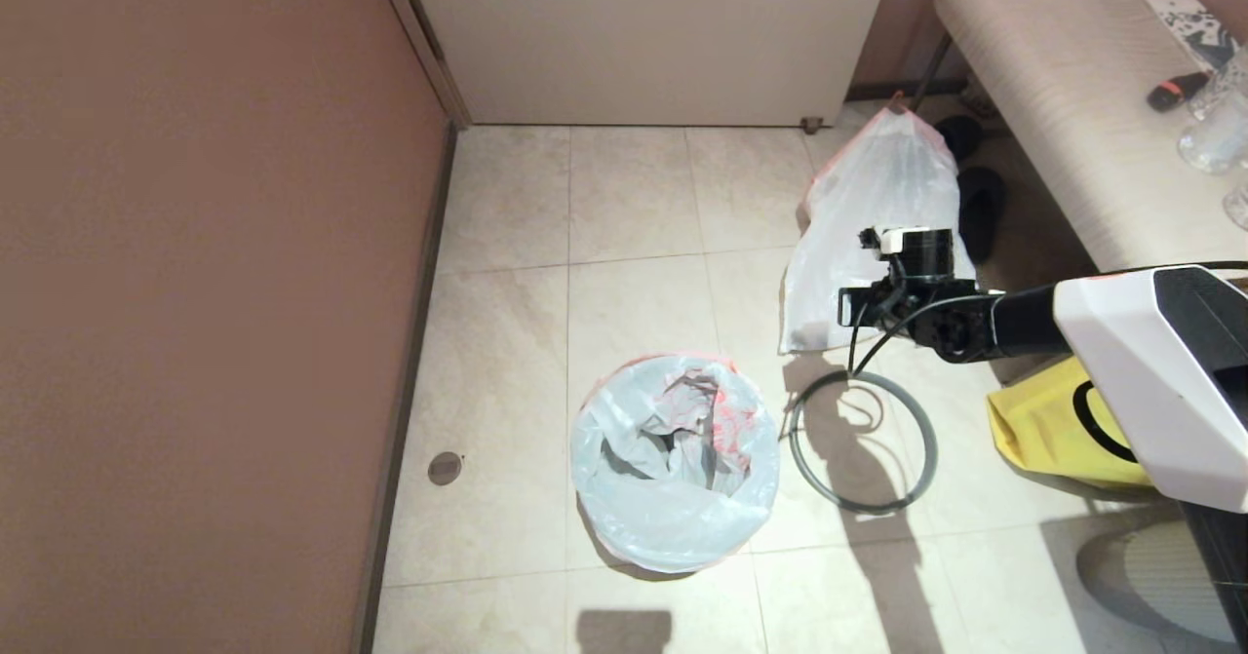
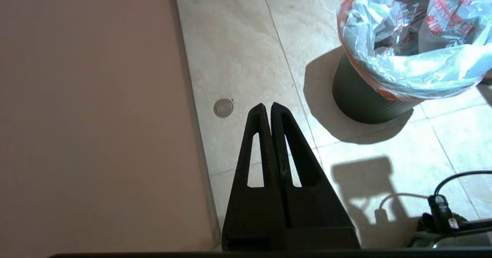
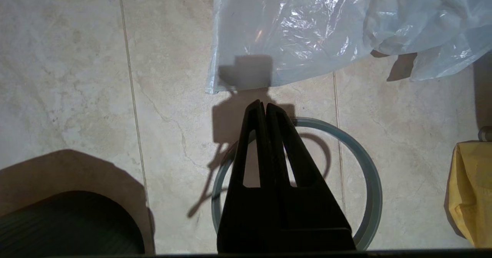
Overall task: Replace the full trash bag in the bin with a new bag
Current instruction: Place the trash can ring on the trash can
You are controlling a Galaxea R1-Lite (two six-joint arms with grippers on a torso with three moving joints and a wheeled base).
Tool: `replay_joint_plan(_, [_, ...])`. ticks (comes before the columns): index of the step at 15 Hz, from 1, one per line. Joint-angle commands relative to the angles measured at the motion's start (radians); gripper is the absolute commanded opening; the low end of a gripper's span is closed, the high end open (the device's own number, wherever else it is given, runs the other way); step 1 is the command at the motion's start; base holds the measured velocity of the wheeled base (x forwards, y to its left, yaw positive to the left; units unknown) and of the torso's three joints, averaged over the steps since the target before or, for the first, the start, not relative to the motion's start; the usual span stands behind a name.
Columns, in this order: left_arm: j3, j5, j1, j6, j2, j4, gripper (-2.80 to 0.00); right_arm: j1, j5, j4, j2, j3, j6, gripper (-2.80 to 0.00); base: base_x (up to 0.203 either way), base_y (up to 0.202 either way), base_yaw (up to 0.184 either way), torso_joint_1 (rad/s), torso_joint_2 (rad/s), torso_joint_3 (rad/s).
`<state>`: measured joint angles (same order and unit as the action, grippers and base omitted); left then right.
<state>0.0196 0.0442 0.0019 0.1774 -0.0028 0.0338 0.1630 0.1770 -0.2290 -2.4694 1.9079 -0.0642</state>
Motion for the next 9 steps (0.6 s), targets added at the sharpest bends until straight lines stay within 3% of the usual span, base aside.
replay_joint_plan(1, [-0.017,0.004,0.001,-0.019,0.003,-0.021,-2.80,0.001,0.001,-0.009,-0.001,-0.003,-0.001,-2.80,0.000,0.000,0.000,0.000,0.00,0.000])
replay_joint_plan(3, [-0.019,-0.042,0.001,-0.149,0.004,-0.027,-2.80,0.004,0.002,-0.009,0.004,-0.004,-0.002,-2.80,0.000,0.000,0.000,0.000,0.00,0.000])
replay_joint_plan(4, [-0.020,-0.049,0.001,-0.174,0.003,-0.031,-2.80,0.004,0.002,-0.009,0.006,-0.006,-0.002,-2.80,0.000,0.000,0.000,0.000,0.00,0.000])
replay_joint_plan(8, [-0.018,-0.038,0.001,-0.125,0.004,-0.030,-2.80,0.004,0.001,-0.034,0.023,-0.025,-0.002,-2.80,0.000,0.000,0.000,0.000,0.00,0.000])
replay_joint_plan(9, [-0.019,-0.038,0.001,-0.156,0.004,-0.032,-2.80,0.004,0.002,-0.047,0.017,-0.026,0.001,-2.80,0.000,0.000,0.000,0.000,0.00,0.000])
